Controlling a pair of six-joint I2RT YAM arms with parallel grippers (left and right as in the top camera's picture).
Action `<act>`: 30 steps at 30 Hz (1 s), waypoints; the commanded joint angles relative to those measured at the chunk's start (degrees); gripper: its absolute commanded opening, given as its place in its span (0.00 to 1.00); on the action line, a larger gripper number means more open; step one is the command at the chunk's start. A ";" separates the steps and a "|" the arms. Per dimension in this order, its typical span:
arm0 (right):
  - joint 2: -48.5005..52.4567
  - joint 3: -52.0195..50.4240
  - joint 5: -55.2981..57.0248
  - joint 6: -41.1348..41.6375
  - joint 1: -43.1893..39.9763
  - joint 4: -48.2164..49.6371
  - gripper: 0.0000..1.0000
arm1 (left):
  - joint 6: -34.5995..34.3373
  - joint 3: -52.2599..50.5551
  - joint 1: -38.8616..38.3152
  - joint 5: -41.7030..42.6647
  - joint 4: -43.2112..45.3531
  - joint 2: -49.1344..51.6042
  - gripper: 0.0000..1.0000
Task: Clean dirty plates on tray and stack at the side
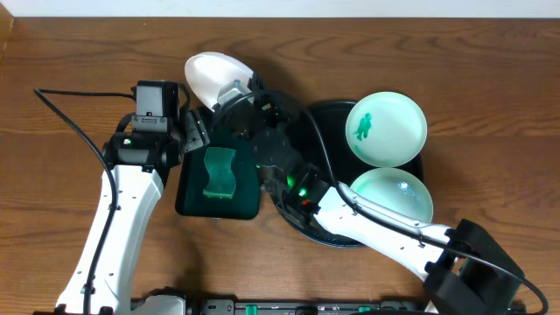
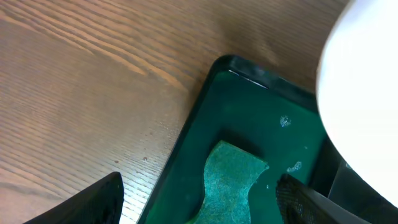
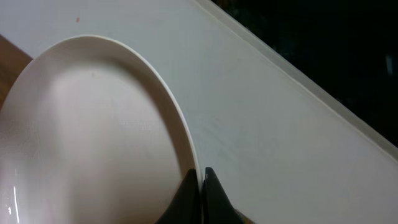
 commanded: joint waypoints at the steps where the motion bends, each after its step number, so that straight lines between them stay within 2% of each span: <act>1: 0.09 1.07 2.97 8.74 0.33 -0.17 0.01 | -0.33 0.52 0.13 -0.92 -0.04 0.04 0.79; 6: 0.09 1.07 5.40 11.61 0.28 -2.21 0.01 | -0.33 0.52 0.13 -0.92 -0.04 0.04 0.79; 8: 0.09 1.07 4.13 14.71 0.31 -3.87 0.01 | -0.33 0.52 0.13 -0.92 -0.04 0.04 0.79; 13: 0.09 1.07 2.49 15.78 0.24 -7.74 0.01 | -0.33 0.52 0.13 -0.92 -0.04 0.04 0.79; 22: 0.09 1.07 2.47 36.61 -1.22 -15.91 0.01 | -0.33 0.52 0.13 -0.92 -0.04 0.04 0.79; 30: 0.09 1.07 -3.30 44.68 -1.33 -23.34 0.01 | -0.33 0.52 0.13 -0.92 -0.04 0.04 0.79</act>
